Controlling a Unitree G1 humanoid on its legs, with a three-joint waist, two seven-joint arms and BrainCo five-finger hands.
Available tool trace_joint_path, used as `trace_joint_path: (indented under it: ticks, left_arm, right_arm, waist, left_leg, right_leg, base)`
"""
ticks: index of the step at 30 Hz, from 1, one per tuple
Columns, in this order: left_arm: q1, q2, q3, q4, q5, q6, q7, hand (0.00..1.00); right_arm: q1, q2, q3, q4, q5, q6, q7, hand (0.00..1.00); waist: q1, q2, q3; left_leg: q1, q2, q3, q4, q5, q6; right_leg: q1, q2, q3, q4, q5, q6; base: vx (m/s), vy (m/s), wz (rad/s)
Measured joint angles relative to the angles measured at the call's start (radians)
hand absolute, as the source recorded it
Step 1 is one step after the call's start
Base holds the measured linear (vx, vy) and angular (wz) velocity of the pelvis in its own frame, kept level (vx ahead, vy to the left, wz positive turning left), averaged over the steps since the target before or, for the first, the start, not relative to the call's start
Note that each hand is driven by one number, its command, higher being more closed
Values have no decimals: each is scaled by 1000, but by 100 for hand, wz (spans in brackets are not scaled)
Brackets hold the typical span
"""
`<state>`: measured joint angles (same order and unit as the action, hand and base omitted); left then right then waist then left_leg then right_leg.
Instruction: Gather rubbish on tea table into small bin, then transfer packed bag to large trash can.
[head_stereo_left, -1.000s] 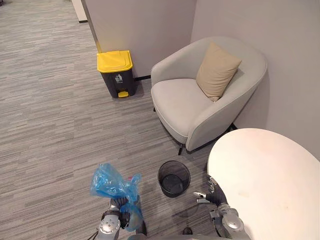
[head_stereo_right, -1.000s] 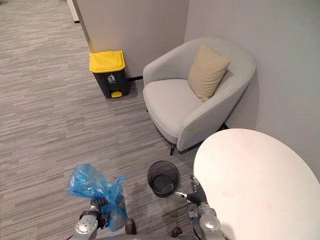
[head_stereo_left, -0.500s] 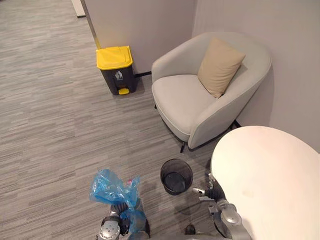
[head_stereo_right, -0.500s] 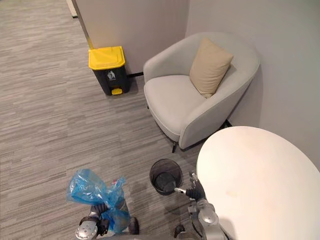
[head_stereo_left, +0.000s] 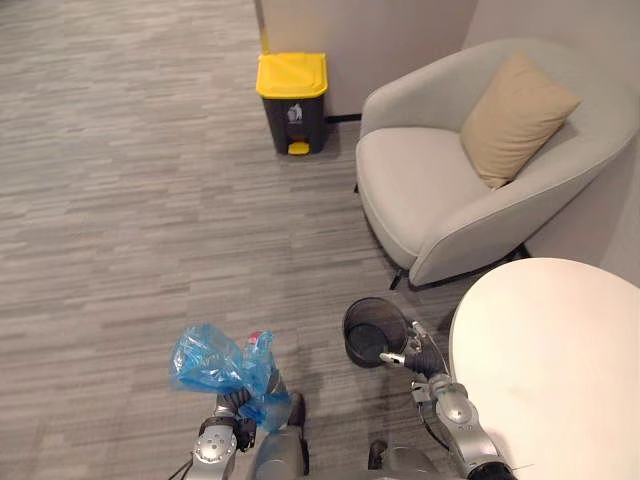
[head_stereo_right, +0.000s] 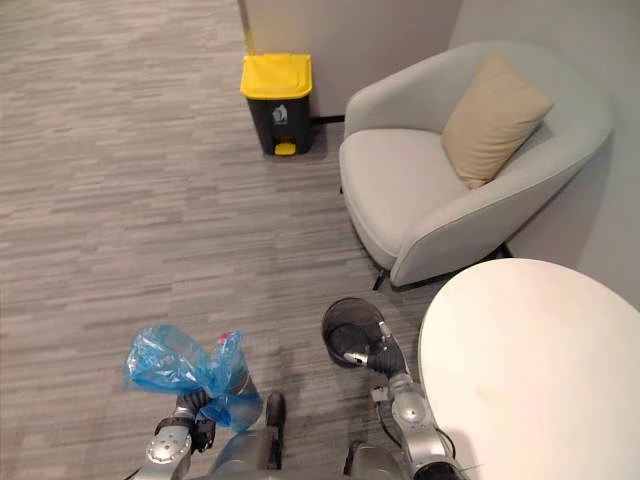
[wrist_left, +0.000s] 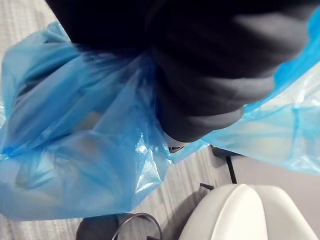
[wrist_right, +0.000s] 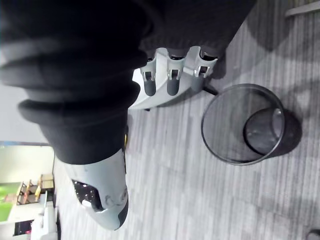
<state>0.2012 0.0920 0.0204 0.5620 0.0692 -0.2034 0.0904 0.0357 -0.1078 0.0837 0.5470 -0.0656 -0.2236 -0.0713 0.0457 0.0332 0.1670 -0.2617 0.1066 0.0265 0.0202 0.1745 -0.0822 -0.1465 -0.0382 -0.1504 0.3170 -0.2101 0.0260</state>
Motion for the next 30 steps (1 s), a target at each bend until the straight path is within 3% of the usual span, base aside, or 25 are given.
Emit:
trace_joint_path:
  ticks: [2, 3, 5, 7, 9, 10, 12, 14, 21, 26, 30]
  left_arm:
    - [-6, -8, -11, -3, -2, 1, 0, 100]
    - [-28, -10, -22, -11, -7, 1, -1, 100]
    - [-48, -10, -35, -31, -9, 1, -3, 100]
    - [-60, -9, -40, -34, -9, -1, -3, 100]
    - [-68, -8, -40, -34, -9, -1, -3, 100]
    - [-79, 2, -40, -32, -9, -1, -3, 100]
    - [-82, 33, -55, -29, -9, 0, -3, 100]
    - [-81, 40, -61, -27, -8, 0, -4, 100]
    - [-46, 43, -60, -19, 5, 1, -5, 100]
    - [-28, 43, -56, -19, 13, 2, -5, 100]
    - [-17, 44, -50, -19, 12, 3, -20, 100]
  right_arm:
    - [15, 2, -21, -23, 4, 3, -10, 0]
    - [25, 2, -39, -28, 6, 3, -18, 0]
    - [33, 2, -63, -34, 13, 4, -24, 0]
    - [64, -5, -99, -57, 17, 5, -37, 0]
    - [73, -12, -109, -60, 17, 6, -39, 0]
    - [71, -9, -126, -51, 17, 8, -38, 0]
    - [72, 25, -123, -49, 16, 7, -36, 0]
    - [76, 32, -126, -43, 17, 7, -36, 0]
    - [72, 42, -126, 7, 17, 16, -34, 0]
    - [68, 44, -127, 19, 16, 18, -34, 0]
    - [68, 43, -127, 19, 16, 36, -34, 0]
  waist:
    - [-6, 20, 11]
    - [-7, 2, 14]
    - [-12, -16, 26]
    - [-42, -16, 21]
    - [-50, 13, 6]
    - [-60, 17, 3]
    - [-56, -13, -3]
    - [-61, -21, -8]
    - [-60, -23, -11]
    - [-59, -28, -14]
    - [-59, -49, -20]
  left_leg:
    - [-14, 17, 19, -40, -33, -25]
    - [-41, 16, 97, -13, -121, -30]
    - [-73, 13, 193, 135, -137, 9]
    - [-39, 38, 283, 314, -176, 52]
    - [21, 58, 312, 284, -204, 42]
    - [49, 46, 328, 209, -203, 42]
    - [78, 12, 320, 144, -164, 44]
    - [101, -15, 303, 100, -137, 51]
    - [169, -47, 302, -57, -59, 81]
    - [162, -58, 304, -83, -61, 83]
    - [99, -86, 304, 38, -160, 120]
  right_leg:
    - [-1, 8, -50, -22, 25, -17]
    - [0, -20, -87, -63, 51, -29]
    - [0, -72, -133, -65, 57, -31]
    - [34, -106, -205, -73, 60, -25]
    - [47, -105, -239, -83, 65, -15]
    - [58, -102, -262, -107, 79, 8]
    - [92, -107, -276, -163, 110, 22]
    - [117, -119, -294, -189, 122, 36]
    - [123, -120, -296, -201, 139, 38]
    - [106, -121, -290, -207, 126, 52]
    - [49, -182, -263, -86, 39, 102]
  base:
    - [-139, -80, 66]
    - [-113, -24, 85]
    - [-89, -7, 96]
    - [-32, 18, 98]
    - [15, 91, 64]
    - [13, 141, 54]
    - [-11, 138, 34]
    - [-26, 100, 33]
    - [-82, 62, 4]
    - [-21, 44, 0]
    - [96, 73, 15]
